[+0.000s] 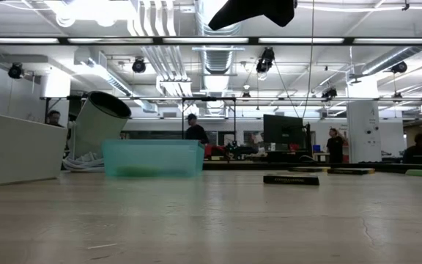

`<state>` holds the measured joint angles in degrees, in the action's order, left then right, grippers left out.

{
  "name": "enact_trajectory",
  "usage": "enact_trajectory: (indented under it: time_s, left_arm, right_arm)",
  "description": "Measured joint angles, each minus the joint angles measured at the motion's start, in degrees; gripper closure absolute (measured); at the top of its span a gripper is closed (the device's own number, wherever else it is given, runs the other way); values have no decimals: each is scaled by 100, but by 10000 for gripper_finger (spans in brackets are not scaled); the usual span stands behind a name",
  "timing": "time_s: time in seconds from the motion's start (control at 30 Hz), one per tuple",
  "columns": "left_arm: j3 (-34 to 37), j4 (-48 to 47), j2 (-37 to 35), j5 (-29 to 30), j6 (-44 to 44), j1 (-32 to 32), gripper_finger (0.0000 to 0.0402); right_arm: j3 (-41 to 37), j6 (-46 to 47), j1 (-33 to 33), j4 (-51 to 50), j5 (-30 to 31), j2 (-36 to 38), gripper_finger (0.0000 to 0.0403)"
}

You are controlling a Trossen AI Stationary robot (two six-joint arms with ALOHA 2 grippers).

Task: Pick & Place School Supplies
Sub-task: Put the green eraser into the black bin

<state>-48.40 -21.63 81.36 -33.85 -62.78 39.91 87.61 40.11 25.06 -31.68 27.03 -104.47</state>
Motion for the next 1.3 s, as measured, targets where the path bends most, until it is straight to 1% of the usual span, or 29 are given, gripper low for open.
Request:
enact_trajectory:
  time_s: [0.1, 0.17, 0.27, 0.43, 0.67, 0.73, 0.8, 0.9, 1.0, 1.07, 1.13, 1.23, 1.3]
  left_arm:
    - [0, -33, -174, 541, 251, -296, 186]
    - [0, -90, -350, 1060, 469, -484, 186]
    - [0, -92, -691, 1994, 780, -698, 186]
    - [0, 166, -1461, 3994, 1195, -946, 186]
    - [0, 671, -2395, 6820, 1567, -982, 186]
    - [0, 786, -2540, 7499, 1580, -984, 186]
    - [0, 810, -2641, 8081, 1583, -984, 186]
    - [0, 810, -2700, 8573, 1932, -984, 186]
    - [0, 814, -2669, 8616, 2522, -984, 186]
    - [0, 837, -2601, 8596, 2998, -984, 186]
    - [0, 990, -2504, 8576, 3592, -984, 186]
    - [0, 1543, -2304, 8569, 4515, -984, 186]
    - [0, 2054, -2133, 8556, 5077, -984, 186]
  right_arm:
    - [0, 186, 2, -244, 14, 12, 177]
    - [0, 433, 7, -560, 41, 27, 177]
    - [-2, 752, 23, -1172, 249, 83, 177]
    - [-4, 988, 133, -1781, 530, 296, 177]
    - [-9, 1353, 442, -2682, 646, 973, 177]
    - [-13, 1683, 634, -3126, 862, 1232, 177]
    - [-45, 2086, 889, -3577, 1257, 1476, 177]
    - [-158, 2826, 1435, -4160, 2023, 1837, 177]
    - [-430, 3245, 2081, -4293, 2657, 2179, 177]
    - [-664, 3475, 2500, -4295, 2820, 2362, 177]
    - [-915, 3827, 2843, -4295, 2841, 2481, 177]
    - [-1311, 4511, 3237, -4297, 2846, 2587, 177]
    - [-1591, 4982, 3360, -4303, 2843, 2599, 177]
